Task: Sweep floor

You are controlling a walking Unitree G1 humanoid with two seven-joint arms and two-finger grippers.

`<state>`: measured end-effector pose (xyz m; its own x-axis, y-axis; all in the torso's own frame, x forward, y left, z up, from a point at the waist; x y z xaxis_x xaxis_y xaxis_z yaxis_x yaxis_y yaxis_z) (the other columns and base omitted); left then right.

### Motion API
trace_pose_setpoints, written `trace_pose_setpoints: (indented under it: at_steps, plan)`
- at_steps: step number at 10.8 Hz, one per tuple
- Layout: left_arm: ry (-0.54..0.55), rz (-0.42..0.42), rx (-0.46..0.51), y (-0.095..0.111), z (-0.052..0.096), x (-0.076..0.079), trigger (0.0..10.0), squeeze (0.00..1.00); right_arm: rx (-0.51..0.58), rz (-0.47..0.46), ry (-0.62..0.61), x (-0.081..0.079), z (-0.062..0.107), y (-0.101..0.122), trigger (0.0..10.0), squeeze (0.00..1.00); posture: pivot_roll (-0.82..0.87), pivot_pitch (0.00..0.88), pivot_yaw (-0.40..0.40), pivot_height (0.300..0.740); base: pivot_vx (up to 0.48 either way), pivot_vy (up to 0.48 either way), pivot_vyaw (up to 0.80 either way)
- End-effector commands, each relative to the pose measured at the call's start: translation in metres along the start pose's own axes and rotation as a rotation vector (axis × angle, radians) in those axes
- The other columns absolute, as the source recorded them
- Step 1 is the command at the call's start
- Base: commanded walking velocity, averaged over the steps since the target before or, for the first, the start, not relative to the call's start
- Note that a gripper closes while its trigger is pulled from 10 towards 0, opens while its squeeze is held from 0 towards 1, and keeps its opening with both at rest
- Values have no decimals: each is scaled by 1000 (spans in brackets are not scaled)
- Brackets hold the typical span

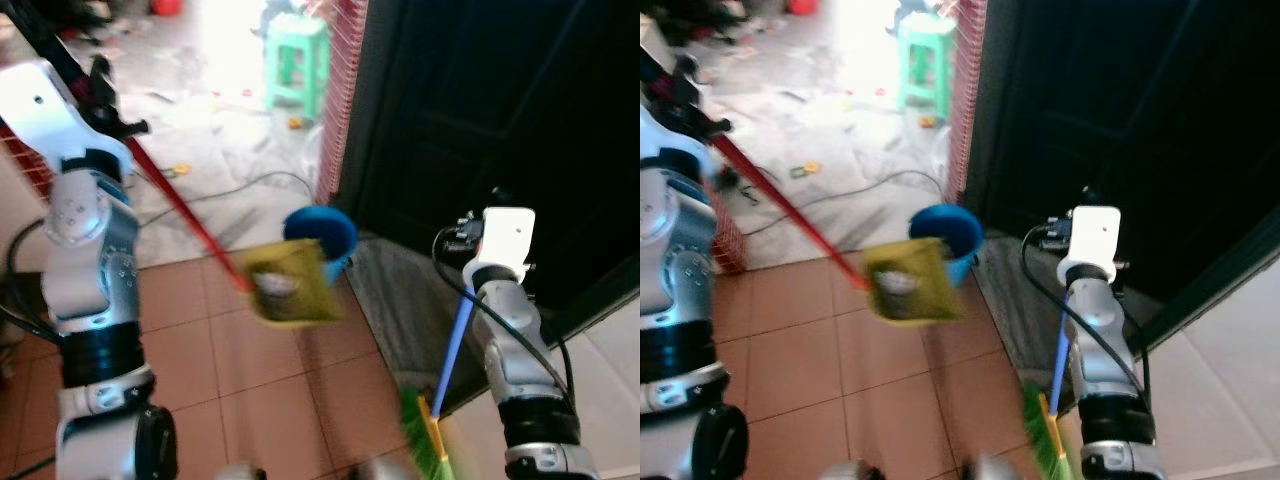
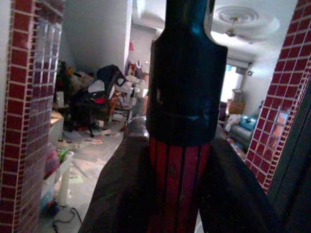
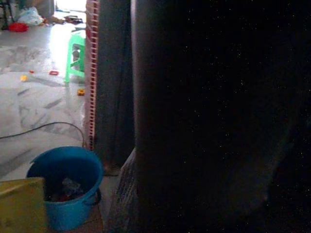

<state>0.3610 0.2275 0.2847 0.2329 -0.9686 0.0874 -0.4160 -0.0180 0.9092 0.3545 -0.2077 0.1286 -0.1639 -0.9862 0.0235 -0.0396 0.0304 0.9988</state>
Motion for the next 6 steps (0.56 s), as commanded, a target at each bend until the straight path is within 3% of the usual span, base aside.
trace_pose_setpoints:
  at_steps: [1, 6]
  plan:
    - [-19, 49, 93, 22, -3, 10, 10000, 0, 7, 10, -13, 6, 1, 1, 10000, 0, -58, 30, -12, 740, 439, 0, 0]
    - [-20, 31, 103, 23, -6, 12, 10000, 0, 1, 8, -1, 4, 0, 0, 10000, 0, -59, 29, -14, 740, 439, 0, 0]
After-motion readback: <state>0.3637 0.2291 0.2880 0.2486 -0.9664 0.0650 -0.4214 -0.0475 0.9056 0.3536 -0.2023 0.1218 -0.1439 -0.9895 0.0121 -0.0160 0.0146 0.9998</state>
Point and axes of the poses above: a point about 5 cm out from each wrist's last joint towards the gripper, its own z axis pointing back from the gripper into the wrist, its own y axis along the axis of the wrist's last joint, x = y × z, the point moved 4 cm from there along -z, pointing out of the wrist towards the gripper, and after that the axes turned 7 degrees about -z, right-handed, at the moved point
